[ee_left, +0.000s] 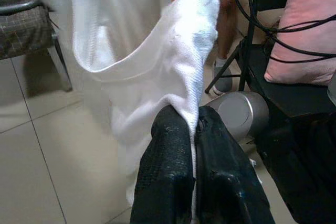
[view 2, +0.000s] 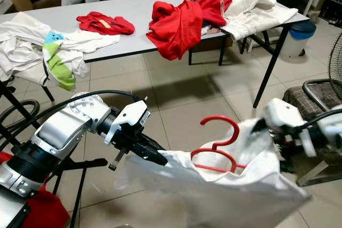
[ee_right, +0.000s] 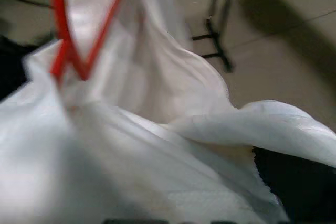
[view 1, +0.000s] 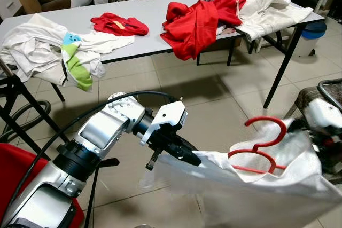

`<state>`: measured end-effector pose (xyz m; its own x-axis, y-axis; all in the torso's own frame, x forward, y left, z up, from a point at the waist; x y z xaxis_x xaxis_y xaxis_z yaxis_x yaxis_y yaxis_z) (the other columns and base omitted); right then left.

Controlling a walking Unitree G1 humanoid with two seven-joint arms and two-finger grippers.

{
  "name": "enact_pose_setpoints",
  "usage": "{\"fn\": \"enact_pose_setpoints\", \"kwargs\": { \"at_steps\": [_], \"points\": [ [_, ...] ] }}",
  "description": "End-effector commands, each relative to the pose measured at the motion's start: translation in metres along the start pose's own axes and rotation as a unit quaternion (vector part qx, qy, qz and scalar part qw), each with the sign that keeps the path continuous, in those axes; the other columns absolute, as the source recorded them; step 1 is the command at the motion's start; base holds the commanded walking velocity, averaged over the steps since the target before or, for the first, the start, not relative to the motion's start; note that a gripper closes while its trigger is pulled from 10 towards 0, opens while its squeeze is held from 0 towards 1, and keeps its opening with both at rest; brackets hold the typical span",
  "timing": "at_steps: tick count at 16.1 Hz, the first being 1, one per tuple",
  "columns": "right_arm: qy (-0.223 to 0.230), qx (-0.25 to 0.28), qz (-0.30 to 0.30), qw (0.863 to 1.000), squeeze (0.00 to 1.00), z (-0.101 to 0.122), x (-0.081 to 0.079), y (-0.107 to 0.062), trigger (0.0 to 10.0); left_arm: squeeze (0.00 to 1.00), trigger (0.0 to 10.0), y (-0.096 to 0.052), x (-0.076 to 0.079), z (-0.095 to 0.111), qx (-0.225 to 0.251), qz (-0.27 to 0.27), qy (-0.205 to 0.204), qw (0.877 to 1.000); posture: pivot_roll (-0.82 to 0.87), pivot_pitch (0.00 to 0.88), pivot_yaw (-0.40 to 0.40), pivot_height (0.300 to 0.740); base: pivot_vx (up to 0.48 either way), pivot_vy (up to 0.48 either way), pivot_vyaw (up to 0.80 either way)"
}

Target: Hang hanger

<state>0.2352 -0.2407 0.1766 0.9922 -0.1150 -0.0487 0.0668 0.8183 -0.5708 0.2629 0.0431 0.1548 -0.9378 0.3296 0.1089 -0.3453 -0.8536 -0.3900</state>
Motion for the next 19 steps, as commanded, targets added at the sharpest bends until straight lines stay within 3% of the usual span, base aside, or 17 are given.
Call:
{"fn": "enact_pose_setpoints", "kwargs": {
  "at_steps": [1,2,4,8,9,10,12,14,15,16,19],
  "points": [
    [0.002,0.02,0.019,1.0,1.0,0.009,-0.007,-0.007,10.0,0.0,0.0,-0.005,-0.002,0.006,0.006,0.009,0.014,1.0,-0.18,0.0,0.095,0.74,0.0,0.0,0.0],
    [0.016,0.007,-0.046,0.999,1.0,0.0,0.009,-0.011,10.0,0.0,0.0,-0.005,-0.002,0.006,0.006,0.008,0.013,1.0,-0.18,0.0,0.096,0.74,0.0,0.0,0.0],
    [0.011,0.02,-0.094,0.995,1.0,0.004,0.022,-0.015,10.0,0.0,0.0,-0.005,-0.002,0.005,0.005,0.008,0.013,1.0,-0.18,0.0,0.099,0.74,0.0,0.0,0.0],
    [0.012,0.016,-0.13,0.991,1.0,-0.001,0.026,-0.023,10.0,0.0,0.0,-0.005,-0.005,0.005,0.006,0.016,0.012,1.0,-0.18,0.0,0.093,0.74,0.0,0.0,0.0],
    [0.002,0.0,-0.139,0.99,0.92,-0.007,0.026,-0.02,10.0,0.0,0.0,-0.005,-0.005,0.004,0.008,0.019,0.012,1.0,-0.18,0.0,0.092,0.74,0.0,0.0,0.0],
    [0.002,0.003,-0.134,0.991,0.0,-0.007,0.025,-0.019,10.0,0.0,0.0,-0.005,-0.005,0.004,0.008,0.02,0.012,1.0,-0.18,0.0,0.092,0.74,0.0,0.0,0.0],
    [-0.009,0.055,-0.163,0.985,0.0,0.003,0.03,-0.018,10.0,0.0,0.0,-0.004,-0.006,0.004,0.011,0.024,0.012,1.0,-0.18,0.0,0.087,0.74,0.0,0.0,0.0],
    [-0.022,0.122,-0.221,0.967,0.0,0.015,0.041,-0.021,10.0,0.0,0.0,-0.004,-0.008,0.004,0.013,0.033,0.013,0.999,-0.18,0.0,0.084,0.74,0.0,0.0,0.0],
    [-0.01,0.137,-0.196,0.971,0.0,0.013,0.034,-0.011,10.0,0.0,0.0,-0.004,-0.009,0.005,0.016,0.039,0.012,0.999,-0.18,0.0,0.084,0.74,0.0,0.0,0.0],
    [0.024,0.152,-0.162,0.975,0.0,0.011,0.025,-0.003,0.0,0.0,0.0,-0.004,-0.008,0.005,0.017,0.041,0.012,0.999,-0.18,0.0,0.085,0.74,0.0,0.0,0.0],
    [0.014,0.15,-0.174,0.973,0.0,0.011,0.026,-0.001,0.0,0.0,0.0,-0.005,-0.009,0.004,0.016,0.041,0.012,0.999,-0.18,0.0,0.089,0.74,0.0,0.0,0.0]
  ]
}}
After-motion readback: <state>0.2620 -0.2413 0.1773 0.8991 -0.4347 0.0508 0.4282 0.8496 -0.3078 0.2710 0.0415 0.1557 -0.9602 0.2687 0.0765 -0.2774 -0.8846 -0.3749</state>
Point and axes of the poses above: a point about 5 cm out from each wrist's last joint towards the gripper, its own y axis pointing out of the wrist towards the gripper, its own z axis along the axis of the wrist's last joint, x = y × z, the point moved 4 cm from there along y, pointing out of the wrist towards the gripper, and after that the axes turned 3 degrees about -y, right-handed, at the moved point
